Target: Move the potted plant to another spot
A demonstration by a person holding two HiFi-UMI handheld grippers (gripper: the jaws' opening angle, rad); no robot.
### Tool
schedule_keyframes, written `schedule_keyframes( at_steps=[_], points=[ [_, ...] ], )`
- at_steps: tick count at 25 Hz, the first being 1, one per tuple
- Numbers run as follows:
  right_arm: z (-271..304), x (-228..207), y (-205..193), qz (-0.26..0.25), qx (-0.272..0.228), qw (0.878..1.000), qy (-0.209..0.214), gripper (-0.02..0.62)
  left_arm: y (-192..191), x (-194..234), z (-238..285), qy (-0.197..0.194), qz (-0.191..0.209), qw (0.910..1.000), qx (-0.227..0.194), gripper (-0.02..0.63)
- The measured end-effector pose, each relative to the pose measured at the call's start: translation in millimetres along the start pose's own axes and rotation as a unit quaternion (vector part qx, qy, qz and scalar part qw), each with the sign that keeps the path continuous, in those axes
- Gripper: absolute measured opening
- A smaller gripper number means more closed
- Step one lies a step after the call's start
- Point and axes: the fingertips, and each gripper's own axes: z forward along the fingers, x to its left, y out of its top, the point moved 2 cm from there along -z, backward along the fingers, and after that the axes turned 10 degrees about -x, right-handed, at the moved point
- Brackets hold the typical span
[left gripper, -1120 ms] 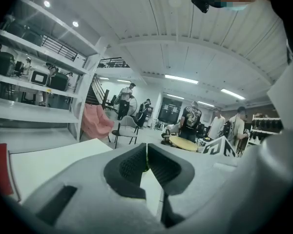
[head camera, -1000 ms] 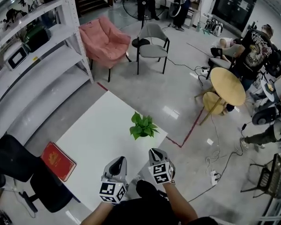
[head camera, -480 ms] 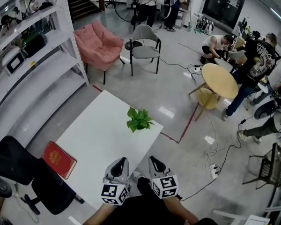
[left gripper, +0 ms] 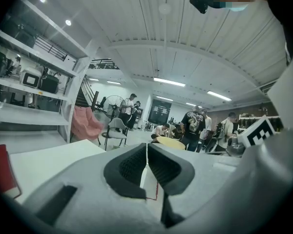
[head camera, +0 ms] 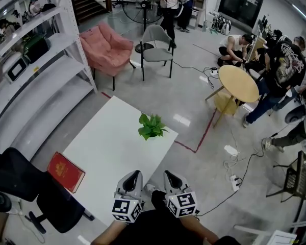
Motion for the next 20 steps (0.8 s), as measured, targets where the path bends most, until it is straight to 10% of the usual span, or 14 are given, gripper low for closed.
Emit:
schedule_keyframes(
  at_steps=[20],
  points=[
    [1.5,4.1,0.3,-0.003,-0.007,1.0,0.002,0.012,-3.9,1.0,-0.7,-0.002,0.0,1.0,0.0,0.025]
  ],
)
